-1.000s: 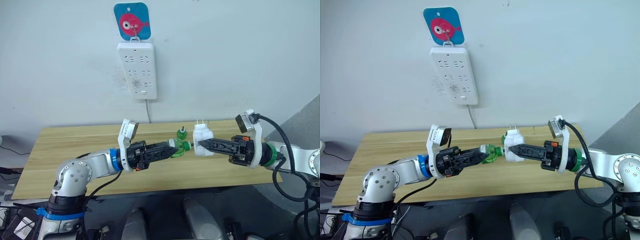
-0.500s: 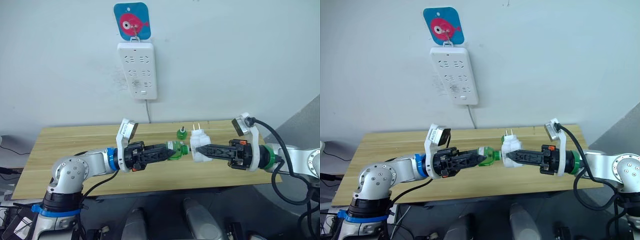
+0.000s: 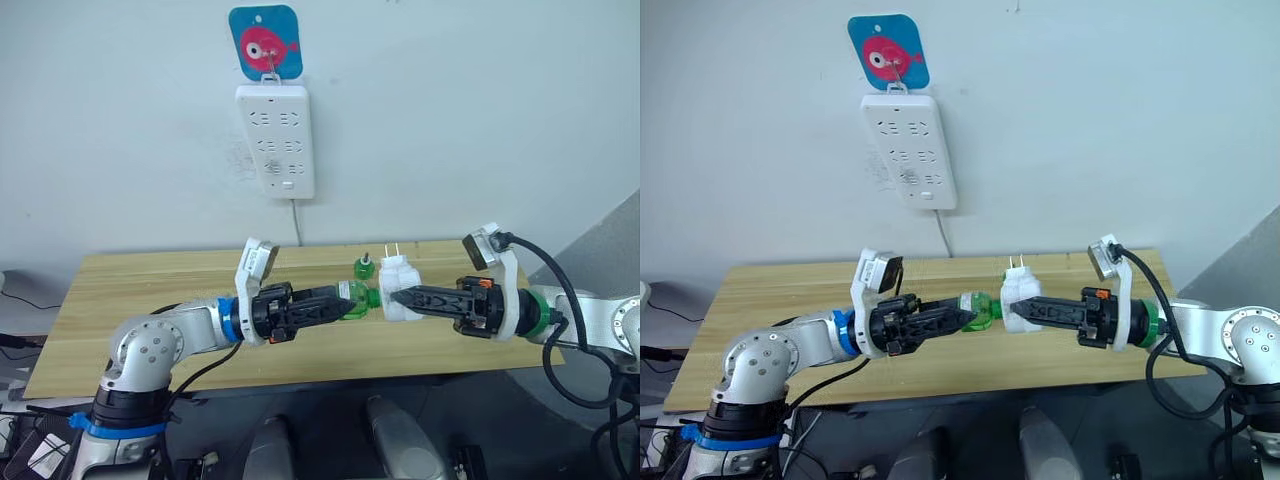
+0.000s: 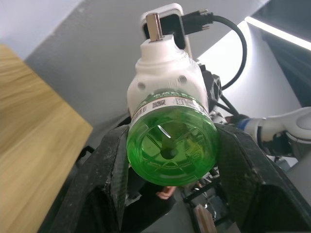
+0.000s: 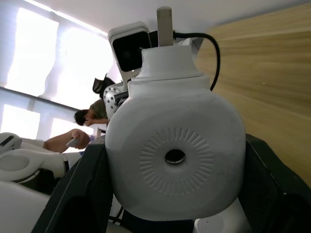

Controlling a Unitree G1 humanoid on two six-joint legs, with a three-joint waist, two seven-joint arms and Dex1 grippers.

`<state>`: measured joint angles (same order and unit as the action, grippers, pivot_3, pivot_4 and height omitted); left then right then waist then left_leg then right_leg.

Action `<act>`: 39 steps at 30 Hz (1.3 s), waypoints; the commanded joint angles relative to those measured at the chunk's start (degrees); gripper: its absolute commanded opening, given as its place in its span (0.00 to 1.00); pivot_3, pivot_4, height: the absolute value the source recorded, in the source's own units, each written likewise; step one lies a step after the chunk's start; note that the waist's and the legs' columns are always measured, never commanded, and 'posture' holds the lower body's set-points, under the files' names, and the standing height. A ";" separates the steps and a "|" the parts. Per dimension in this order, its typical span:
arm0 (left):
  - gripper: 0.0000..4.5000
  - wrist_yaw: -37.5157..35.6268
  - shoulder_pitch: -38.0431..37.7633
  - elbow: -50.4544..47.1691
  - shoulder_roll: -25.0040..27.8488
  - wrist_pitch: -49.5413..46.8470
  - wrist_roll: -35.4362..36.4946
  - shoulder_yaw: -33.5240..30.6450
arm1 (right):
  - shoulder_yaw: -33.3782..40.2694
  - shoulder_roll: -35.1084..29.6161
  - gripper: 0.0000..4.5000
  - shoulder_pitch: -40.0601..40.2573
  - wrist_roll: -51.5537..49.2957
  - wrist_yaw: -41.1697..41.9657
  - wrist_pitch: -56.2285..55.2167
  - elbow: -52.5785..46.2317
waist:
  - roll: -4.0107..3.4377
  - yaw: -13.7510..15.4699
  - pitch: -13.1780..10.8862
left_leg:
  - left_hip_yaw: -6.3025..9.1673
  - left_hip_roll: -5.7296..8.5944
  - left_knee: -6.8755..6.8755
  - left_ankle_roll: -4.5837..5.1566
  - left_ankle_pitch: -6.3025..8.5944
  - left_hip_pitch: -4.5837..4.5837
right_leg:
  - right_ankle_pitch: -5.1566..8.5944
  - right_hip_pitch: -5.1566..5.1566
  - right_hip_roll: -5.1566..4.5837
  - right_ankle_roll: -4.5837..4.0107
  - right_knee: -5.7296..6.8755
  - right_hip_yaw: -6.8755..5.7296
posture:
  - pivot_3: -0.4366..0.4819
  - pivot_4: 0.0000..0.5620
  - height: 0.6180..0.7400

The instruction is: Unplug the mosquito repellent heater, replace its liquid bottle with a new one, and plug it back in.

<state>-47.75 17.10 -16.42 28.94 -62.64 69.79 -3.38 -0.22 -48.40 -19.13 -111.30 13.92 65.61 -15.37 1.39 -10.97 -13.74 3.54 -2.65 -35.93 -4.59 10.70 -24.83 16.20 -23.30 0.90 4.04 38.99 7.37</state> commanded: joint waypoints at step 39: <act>0.51 -0.97 3.82 1.10 -3.33 4.70 -5.48 0.41 | 0.19 -10.64 0.66 12.96 52.59 31.00 -22.55 -16.58 | 0.02 1.26 0.05 | 0.00 0.01 -0.07 0.00 0.00 -0.01 | 0.01 -0.01 -0.01 0.01 0.00 -0.04 | 0.25 0.32 1.00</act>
<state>-47.20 20.67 -13.16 25.25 -57.33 62.02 -2.15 -3.15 -58.04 -6.23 -61.22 40.80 45.79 -33.03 1.41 -9.71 -13.69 3.51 -2.64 -36.02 -4.59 10.70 -24.83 16.20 -23.29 0.88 4.05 38.99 7.35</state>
